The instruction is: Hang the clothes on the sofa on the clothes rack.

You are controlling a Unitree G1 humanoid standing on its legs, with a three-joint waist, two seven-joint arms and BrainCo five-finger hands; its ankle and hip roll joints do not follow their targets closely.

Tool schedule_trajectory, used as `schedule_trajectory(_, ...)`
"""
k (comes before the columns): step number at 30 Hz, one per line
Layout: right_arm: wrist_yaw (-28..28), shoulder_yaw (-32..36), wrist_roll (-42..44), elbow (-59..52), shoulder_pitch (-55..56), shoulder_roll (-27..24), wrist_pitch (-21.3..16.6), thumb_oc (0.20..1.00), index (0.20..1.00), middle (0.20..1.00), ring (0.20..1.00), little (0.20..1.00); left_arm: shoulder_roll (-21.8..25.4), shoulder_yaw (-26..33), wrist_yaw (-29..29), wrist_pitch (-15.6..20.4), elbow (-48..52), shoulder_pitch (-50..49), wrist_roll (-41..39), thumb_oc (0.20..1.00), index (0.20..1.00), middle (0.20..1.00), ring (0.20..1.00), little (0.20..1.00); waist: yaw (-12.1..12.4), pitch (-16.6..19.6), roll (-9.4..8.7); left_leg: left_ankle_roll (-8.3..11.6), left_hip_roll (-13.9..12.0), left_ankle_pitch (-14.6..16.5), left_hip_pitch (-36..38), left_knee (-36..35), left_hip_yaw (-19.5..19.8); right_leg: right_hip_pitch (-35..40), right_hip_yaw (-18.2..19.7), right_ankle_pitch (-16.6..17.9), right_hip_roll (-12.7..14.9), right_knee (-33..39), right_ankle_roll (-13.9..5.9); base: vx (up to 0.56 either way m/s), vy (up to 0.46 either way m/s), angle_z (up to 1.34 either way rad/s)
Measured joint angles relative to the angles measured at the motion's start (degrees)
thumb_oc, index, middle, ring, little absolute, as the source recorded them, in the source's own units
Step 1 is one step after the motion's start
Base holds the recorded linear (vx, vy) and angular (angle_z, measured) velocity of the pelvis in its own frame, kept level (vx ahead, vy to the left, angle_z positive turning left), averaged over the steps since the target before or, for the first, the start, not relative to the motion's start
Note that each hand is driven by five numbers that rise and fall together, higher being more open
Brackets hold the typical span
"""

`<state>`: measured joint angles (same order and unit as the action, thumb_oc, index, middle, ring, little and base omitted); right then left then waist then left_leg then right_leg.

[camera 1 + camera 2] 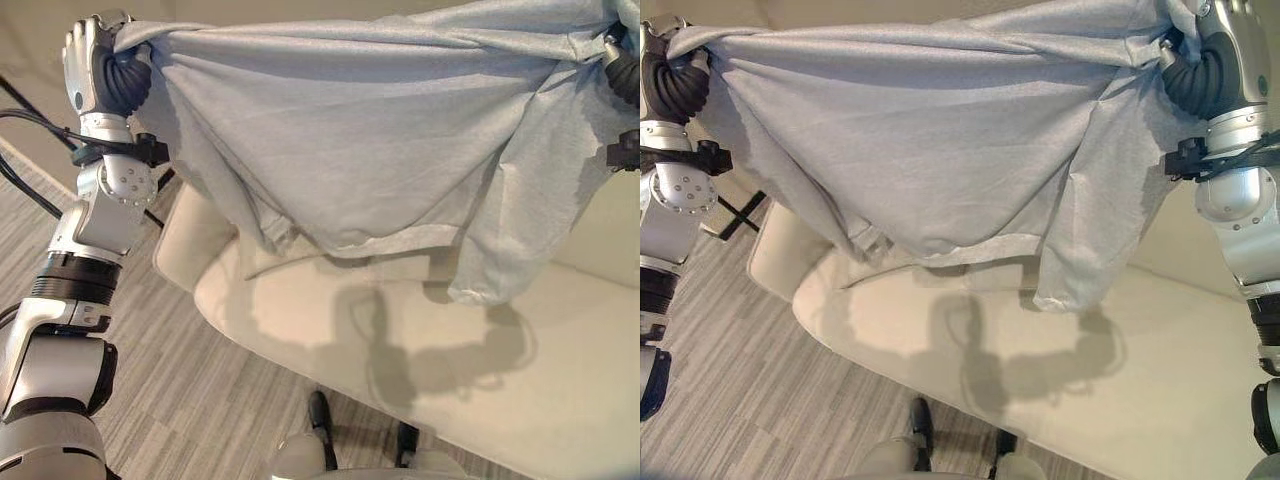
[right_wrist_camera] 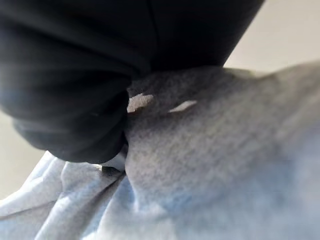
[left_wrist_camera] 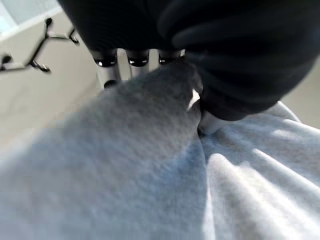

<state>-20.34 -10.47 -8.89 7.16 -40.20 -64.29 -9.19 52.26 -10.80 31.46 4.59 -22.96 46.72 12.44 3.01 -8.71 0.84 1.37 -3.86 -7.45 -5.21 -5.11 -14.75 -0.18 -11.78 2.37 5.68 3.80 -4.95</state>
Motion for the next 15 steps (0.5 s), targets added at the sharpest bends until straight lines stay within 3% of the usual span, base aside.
schedule_trajectory(3, -0.1, -1.1, -0.1, 0.7, -1.3, 2.2, 0.2, 0.2, 0.2, 0.2, 0.2, 0.2, 0.2, 0.0, 0.0, -0.7, -0.1, 0.0, 0.0, 0.2, 0.2, 0.2, 0.2, 0.2, 0.6, 0.9, -1.52, -0.06, 1.4, 0.0, 0.1, 0.0, 0.4, 0.1, 0.3, -0.5, 1.4, -0.3, -0.82, -0.03, 0.139, 0.12)
schedule_trajectory(8, -0.2, -4.0, -0.2, 1.5, -3.8, 5.0, 2.1, 0.2, 0.2, 0.2, 0.2, 0.2, -0.1, -0.4, 0.0, -1.1, 0.2, 0.0, 0.0, 0.2, 0.2, 0.2, 0.2, 0.2, 0.3, 0.8, -1.26, -1.22, 2.4, 0.8, 1.3, 0.0, 1.1, -2.8, 2.6, -4.2, 2.6, -9.6, -2.96, -0.02, 0.054, 0.11)
schedule_trajectory(9, -0.2, -4.1, -0.4, 1.3, -1.9, 5.1, 2.4, 0.2, 0.2, 0.2, 0.2, 0.2, -2.7, -1.0, 0.2, -1.3, 0.0, 0.0, 0.0, 0.2, 0.2, 0.2, 0.2, 0.2, -2.6, 0.3, -0.2, -2.39, 2.1, 0.8, 2.4, 0.0, 4.8, -6.3, 15.2, -9.1, 0.2, -19.1, -4.28, -0.04, -0.115, 0.89)
schedule_trajectory(10, 0.0, -4.1, -1.2, 1.2, -1.5, 5.0, 2.4, 0.2, 0.2, 0.2, 0.2, 0.2, -3.0, -1.3, 0.2, -1.2, 0.1, 0.0, 0.0, 0.2, 0.2, 0.2, 0.2, 0.2, -3.9, 0.4, -1.51, -2.56, 3.1, 1.0, 2.6, 0.0, 6.3, -7.8, 24.2, -11.7, -2.5, -19.5, -4.28, -0.04, -0.109, 0.91)
schedule_trajectory(11, -0.1, -3.0, -1.3, 0.5, -0.7, 4.6, 2.3, 0.2, 0.2, 0.2, 0.2, 0.2, -3.5, -1.4, 0.0, -1.2, 0.0, 0.3, 0.0, 0.2, 0.2, 0.2, 0.2, 0.2, -3.8, 0.5, -2.07, -2.02, 3.5, 0.6, 2.3, 0.0, 6.7, -7.2, 25.3, -11.6, -3.7, -18.0, -3.23, -0.02, -0.132, 0.71)
schedule_trajectory(12, -0.1, -0.6, -1.3, -0.8, 1.6, 3.3, 2.2, 0.2, 0.2, 0.2, 0.2, 0.2, -5.6, -1.8, -0.1, -1.3, -0.1, 0.2, 0.0, 0.2, 0.2, 0.2, 0.2, 0.2, -4.4, 0.1, -1.16, -1.42, 3.3, 0.0, 2.0, 0.0, 8.9, -5.7, 26.9, -11.1, -4.9, -16.3, -0.82, 0.0, -0.142, 0.64)
schedule_trajectory(13, -0.1, 0.5, -1.3, -0.4, 2.8, 3.0, 2.8, 0.2, 0.2, 0.2, 0.2, 0.2, -7.4, -3.2, -0.7, -1.3, -0.1, 0.1, 0.0, 0.2, 0.2, 0.2, 0.2, 0.2, -4.0, 0.2, -0.23, -0.46, 2.3, -0.4, 1.9, 0.0, 10.2, -3.7, 25.8, -9.3, -6.1, -13.7, -0.11, -0.02, -0.281, 0.8)
schedule_trajectory(15, -0.1, 3.4, -1.3, -1.9, 5.3, 2.8, 2.6, 0.2, 0.2, 0.2, 0.2, 0.2, -9.8, -3.2, -1.3, -0.9, 0.6, 0.1, 0.0, 0.2, 0.2, 0.2, 0.2, 0.2, -4.2, 0.4, -0.02, 1.61, 0.7, -1.3, 1.0, 0.0, 12.9, -2.8, 22.9, -8.7, -7.8, -12.6, 1.16, -0.03, -0.308, 0.61)
